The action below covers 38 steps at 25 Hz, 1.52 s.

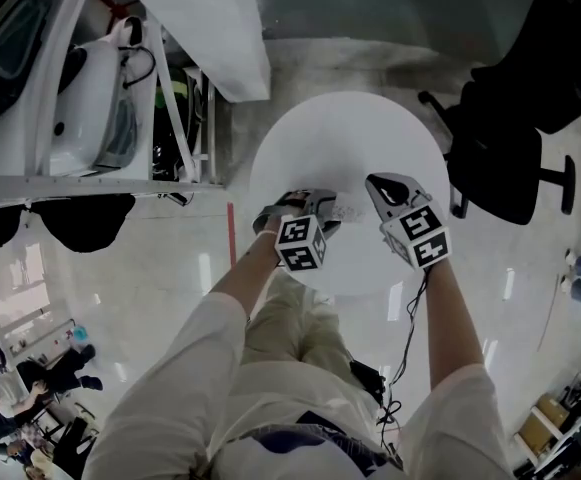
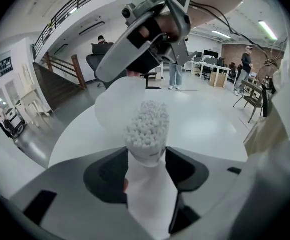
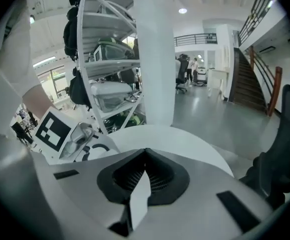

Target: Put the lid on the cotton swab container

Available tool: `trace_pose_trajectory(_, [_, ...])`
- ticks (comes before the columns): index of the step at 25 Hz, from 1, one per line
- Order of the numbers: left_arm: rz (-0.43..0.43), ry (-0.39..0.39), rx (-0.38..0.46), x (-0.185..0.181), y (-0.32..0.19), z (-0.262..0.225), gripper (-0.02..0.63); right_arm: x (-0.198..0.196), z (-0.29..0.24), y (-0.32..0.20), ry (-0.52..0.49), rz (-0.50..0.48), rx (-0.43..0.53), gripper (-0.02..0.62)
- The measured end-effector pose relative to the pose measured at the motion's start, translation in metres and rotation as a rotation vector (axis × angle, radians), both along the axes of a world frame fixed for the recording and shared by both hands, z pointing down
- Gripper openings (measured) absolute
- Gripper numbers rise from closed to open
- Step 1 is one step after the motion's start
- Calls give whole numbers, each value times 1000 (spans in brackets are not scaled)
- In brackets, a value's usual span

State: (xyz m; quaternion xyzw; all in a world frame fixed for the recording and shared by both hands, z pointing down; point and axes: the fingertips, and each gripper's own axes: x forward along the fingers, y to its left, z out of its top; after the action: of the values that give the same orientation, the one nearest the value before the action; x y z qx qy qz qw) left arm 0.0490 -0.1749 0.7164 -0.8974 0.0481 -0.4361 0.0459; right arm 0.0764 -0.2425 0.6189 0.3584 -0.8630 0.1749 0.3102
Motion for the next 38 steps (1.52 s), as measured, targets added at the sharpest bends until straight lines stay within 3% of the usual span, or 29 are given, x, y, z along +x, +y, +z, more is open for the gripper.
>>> trace_pose_trajectory(5, [-3,-7,0,0,0,0,230,-13,8,20,18,-80,-56,12])
trace_pose_trajectory(16, [-18,-25,10,-3,1,2,224,-26,8,57,49,-175,-69,12])
trace_pose_trajectory(38, [-14,-45,29,-4,0,5,212,-26,33,82,171,-240,-96,14])
